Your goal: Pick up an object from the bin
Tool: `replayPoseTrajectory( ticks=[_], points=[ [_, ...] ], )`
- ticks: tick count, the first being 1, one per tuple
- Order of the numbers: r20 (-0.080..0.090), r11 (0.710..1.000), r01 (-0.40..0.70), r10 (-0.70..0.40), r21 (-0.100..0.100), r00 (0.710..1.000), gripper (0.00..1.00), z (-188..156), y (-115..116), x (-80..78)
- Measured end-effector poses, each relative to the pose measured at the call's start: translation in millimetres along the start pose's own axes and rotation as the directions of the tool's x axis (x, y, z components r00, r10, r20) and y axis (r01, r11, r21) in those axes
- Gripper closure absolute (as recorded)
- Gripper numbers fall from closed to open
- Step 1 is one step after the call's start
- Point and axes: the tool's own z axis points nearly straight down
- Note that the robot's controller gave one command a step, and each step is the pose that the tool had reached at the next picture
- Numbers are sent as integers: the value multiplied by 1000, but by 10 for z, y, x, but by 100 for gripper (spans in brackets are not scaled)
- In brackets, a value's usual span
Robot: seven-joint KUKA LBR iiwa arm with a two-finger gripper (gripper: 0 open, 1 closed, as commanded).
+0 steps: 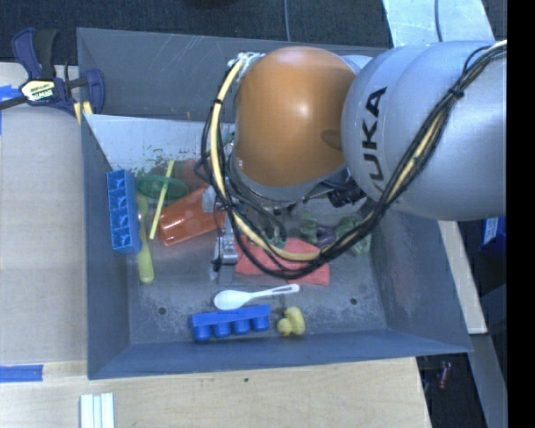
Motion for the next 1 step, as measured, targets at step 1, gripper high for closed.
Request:
replayPoseTrajectory(
  ticks=[1],
  points=[
    [9, 1000, -4, 4, -2, 1000, 0, -50, -12, -17]
  ],
)
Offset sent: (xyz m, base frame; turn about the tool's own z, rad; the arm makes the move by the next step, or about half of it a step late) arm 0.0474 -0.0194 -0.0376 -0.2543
